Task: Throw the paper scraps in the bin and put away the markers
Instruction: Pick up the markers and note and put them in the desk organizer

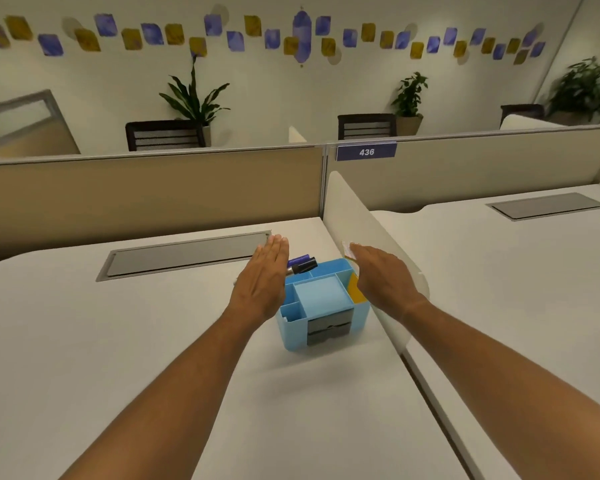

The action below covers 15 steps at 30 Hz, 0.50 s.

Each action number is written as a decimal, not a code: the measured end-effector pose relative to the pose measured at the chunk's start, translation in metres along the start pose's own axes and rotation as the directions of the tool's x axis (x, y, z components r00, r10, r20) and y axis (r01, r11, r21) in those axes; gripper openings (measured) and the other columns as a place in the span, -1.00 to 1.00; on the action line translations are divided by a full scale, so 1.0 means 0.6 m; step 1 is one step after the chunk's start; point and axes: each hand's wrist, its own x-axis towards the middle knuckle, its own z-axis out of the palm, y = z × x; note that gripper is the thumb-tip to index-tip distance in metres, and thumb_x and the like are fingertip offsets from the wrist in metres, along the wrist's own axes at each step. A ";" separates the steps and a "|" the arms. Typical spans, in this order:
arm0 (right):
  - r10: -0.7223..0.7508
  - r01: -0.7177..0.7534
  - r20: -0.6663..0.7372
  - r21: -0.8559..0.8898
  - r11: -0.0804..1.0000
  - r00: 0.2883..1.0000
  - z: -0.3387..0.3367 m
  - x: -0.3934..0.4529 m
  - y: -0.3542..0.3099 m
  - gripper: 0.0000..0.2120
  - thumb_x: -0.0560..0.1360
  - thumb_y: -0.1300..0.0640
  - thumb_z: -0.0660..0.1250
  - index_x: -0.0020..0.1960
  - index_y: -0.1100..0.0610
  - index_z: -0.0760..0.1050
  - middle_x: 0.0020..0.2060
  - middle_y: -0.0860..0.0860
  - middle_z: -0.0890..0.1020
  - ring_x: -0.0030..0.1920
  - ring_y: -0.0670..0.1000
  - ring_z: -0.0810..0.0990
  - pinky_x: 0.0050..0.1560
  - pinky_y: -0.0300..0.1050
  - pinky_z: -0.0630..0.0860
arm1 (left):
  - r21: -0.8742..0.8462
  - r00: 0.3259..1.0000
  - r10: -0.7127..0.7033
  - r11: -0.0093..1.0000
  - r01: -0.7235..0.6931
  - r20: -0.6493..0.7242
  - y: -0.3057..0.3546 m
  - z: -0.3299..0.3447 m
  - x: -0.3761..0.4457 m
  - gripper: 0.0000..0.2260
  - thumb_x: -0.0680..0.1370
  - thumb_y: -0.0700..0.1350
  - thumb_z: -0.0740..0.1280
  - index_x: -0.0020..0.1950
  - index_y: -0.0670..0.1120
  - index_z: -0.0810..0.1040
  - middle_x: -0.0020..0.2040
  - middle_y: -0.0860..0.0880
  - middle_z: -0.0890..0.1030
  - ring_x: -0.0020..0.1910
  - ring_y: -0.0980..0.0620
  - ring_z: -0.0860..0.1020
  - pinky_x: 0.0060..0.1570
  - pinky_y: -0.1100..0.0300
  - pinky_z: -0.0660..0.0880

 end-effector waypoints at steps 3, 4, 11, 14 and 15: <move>0.081 -0.088 0.097 0.068 0.994 0.992 0.015 0.021 0.014 -0.64 0.44 0.33 0.23 0.23 0.19 0.46 0.03 0.20 0.63 -0.03 0.25 0.58 -0.12 -0.02 0.50 | 0.002 0.999 -0.034 0.999 0.034 0.016 0.006 0.015 0.006 -0.39 0.58 -0.28 0.18 0.55 -0.15 -0.06 0.58 -0.13 0.01 0.56 -0.06 -0.03 0.42 0.18 -0.15; 0.123 -0.136 0.128 0.099 0.986 0.984 0.020 0.028 0.017 -0.70 0.43 0.32 0.24 0.15 0.22 0.48 -0.02 0.22 0.63 -0.07 0.26 0.57 -0.18 -0.05 0.44 | -0.003 0.999 -0.048 0.999 0.048 0.022 0.007 0.020 0.006 -0.39 0.58 -0.28 0.18 0.55 -0.15 -0.06 0.58 -0.13 0.01 0.56 -0.06 -0.03 0.42 0.19 -0.15; 0.348 -0.456 0.347 0.310 0.834 0.871 0.056 0.069 0.035 -0.71 0.46 0.22 0.33 0.15 0.30 0.43 0.10 0.25 0.54 0.10 0.26 0.54 -0.04 -0.04 0.44 | -0.169 0.977 -0.180 0.966 0.198 0.112 0.002 0.032 -0.001 -0.39 0.59 -0.26 0.21 0.56 -0.09 -0.02 0.58 -0.07 0.04 0.55 -0.04 0.06 0.46 0.13 0.08; 0.380 -0.511 0.395 0.314 0.800 0.837 0.070 0.074 0.037 -0.77 0.45 0.24 0.35 0.06 0.26 0.42 -0.04 0.19 0.49 0.01 0.21 0.55 -0.11 -0.06 0.44 | -0.242 0.968 -0.197 0.942 0.231 0.155 -0.003 0.030 0.003 -0.41 0.59 -0.21 0.23 0.55 -0.09 0.03 0.57 -0.08 0.10 0.51 -0.10 0.19 0.43 0.06 0.21; 0.390 -0.527 0.410 0.308 0.792 0.825 0.074 0.074 0.037 -0.80 0.44 0.25 0.34 0.03 0.24 0.40 -0.07 0.16 0.46 -0.02 0.19 0.54 -0.13 -0.07 0.44 | -0.261 0.966 -0.203 0.935 0.240 0.162 -0.005 0.029 0.004 -0.43 0.59 -0.20 0.24 0.55 -0.09 0.05 0.56 -0.10 0.14 0.48 -0.13 0.25 0.40 0.03 0.27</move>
